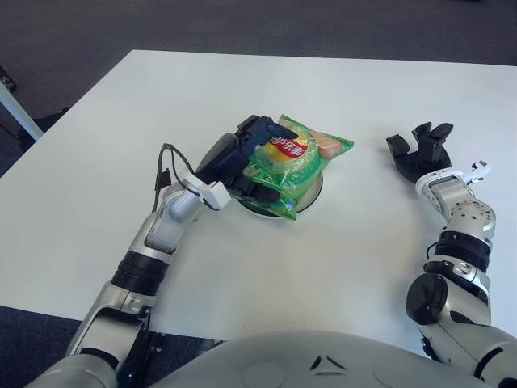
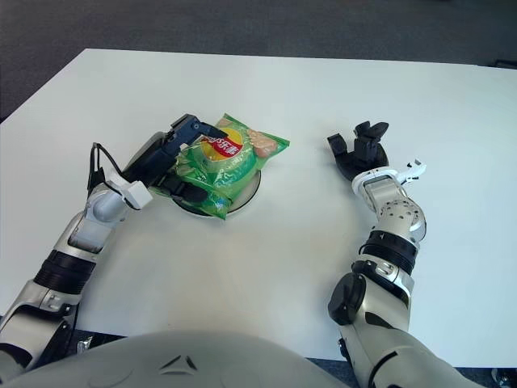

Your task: Put the snack into the plate.

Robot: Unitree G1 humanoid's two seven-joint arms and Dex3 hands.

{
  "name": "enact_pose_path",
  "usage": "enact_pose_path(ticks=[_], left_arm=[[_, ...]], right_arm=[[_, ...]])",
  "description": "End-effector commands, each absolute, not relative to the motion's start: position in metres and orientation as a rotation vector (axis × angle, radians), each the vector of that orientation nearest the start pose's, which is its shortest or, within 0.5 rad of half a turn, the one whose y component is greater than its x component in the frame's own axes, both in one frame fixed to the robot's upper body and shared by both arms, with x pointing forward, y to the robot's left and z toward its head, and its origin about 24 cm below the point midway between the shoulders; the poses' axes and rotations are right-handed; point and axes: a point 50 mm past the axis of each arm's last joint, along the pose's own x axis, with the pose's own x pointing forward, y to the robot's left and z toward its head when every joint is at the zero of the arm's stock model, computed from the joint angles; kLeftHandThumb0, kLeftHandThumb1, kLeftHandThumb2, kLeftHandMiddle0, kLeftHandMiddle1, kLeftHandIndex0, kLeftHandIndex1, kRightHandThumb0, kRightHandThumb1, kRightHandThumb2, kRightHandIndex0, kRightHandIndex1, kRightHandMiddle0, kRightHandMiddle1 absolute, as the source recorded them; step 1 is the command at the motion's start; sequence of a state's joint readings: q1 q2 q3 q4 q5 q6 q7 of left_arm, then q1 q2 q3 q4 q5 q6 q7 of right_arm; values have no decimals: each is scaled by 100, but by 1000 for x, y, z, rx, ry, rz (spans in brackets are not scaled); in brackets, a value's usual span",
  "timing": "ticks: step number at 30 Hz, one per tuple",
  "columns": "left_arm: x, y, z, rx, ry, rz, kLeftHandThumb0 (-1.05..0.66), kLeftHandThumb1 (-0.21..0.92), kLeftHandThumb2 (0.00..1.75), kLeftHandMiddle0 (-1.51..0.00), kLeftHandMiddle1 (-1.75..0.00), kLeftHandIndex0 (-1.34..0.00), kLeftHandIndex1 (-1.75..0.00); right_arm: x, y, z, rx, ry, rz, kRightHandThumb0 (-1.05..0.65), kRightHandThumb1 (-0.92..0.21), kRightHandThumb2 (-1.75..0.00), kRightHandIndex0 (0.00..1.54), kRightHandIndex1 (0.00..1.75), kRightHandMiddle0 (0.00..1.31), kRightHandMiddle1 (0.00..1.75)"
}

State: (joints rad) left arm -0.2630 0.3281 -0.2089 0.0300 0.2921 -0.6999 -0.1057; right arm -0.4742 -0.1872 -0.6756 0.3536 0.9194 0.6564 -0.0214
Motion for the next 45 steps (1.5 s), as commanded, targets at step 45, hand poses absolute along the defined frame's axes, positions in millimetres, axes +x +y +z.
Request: enact_pose_path(ticks=[45], left_arm=[[299, 162, 144, -94, -670, -327, -95, 92, 62, -16, -10, 0, -42]], right_arm=[[298, -223, 66, -91, 107, -132, -47, -36, -127, 124, 175, 58, 175]])
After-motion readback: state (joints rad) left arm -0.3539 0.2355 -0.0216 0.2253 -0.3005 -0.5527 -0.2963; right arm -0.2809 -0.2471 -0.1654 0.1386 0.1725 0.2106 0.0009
